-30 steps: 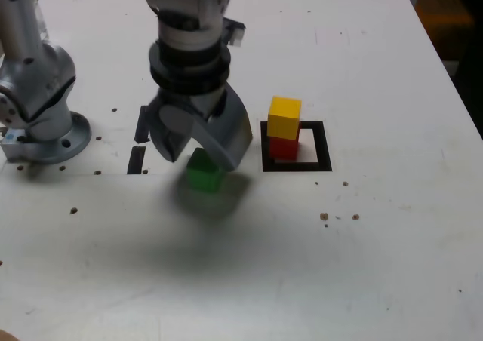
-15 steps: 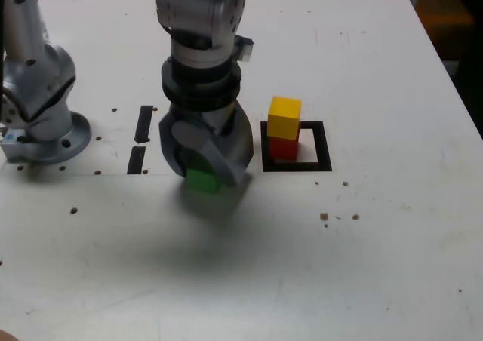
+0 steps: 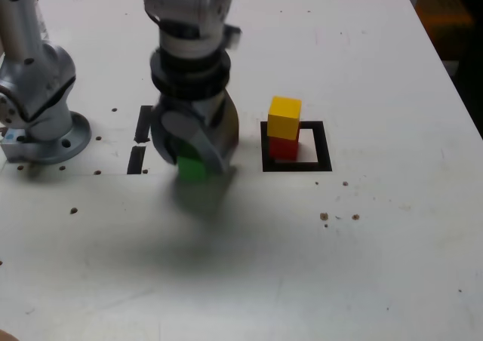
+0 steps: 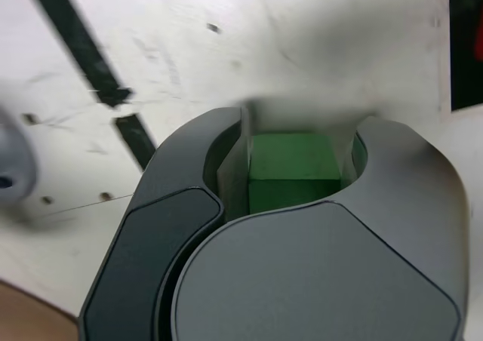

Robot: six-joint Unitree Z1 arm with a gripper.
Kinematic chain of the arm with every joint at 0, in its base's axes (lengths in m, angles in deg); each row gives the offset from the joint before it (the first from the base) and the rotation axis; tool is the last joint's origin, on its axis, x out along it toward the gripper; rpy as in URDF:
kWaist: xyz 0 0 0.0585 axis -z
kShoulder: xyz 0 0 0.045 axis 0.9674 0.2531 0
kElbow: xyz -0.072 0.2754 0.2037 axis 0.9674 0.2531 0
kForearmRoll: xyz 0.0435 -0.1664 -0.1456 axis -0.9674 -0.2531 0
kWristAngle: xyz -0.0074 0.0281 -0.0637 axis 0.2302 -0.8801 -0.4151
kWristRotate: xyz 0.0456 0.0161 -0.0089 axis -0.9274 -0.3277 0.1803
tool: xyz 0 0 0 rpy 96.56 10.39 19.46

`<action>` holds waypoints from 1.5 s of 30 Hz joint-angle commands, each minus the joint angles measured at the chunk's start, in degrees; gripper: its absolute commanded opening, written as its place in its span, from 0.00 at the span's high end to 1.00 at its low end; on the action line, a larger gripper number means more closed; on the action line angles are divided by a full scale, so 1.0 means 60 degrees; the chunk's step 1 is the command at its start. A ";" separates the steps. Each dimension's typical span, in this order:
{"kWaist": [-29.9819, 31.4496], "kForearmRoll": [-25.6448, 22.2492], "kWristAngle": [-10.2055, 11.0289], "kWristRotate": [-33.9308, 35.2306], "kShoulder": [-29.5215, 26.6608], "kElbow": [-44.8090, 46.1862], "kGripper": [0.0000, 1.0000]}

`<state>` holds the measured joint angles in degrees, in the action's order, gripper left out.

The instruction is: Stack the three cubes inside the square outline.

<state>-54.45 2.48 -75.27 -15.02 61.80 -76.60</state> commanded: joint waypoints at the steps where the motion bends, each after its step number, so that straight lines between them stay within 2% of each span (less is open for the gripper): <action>1: 0.0020 -0.0481 0.0152 0.0096 -0.0152 -0.0279 0.87; 5: 0.0020 -0.2629 0.0685 0.0282 -0.0241 -0.1866 0.87; 10: 0.0011 -0.3423 0.0878 0.0125 -0.0092 -0.2971 0.87; 15: -0.0144 -0.3653 0.0913 -0.0171 0.0112 -0.3811 0.87; 26: -0.0601 -0.3617 0.0787 -0.0880 0.0764 -0.5403 0.87; 45: -0.1395 -0.3362 0.0733 -0.1492 0.1427 -0.5740 0.84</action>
<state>-62.71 -17.77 -70.78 -23.93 70.20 -110.70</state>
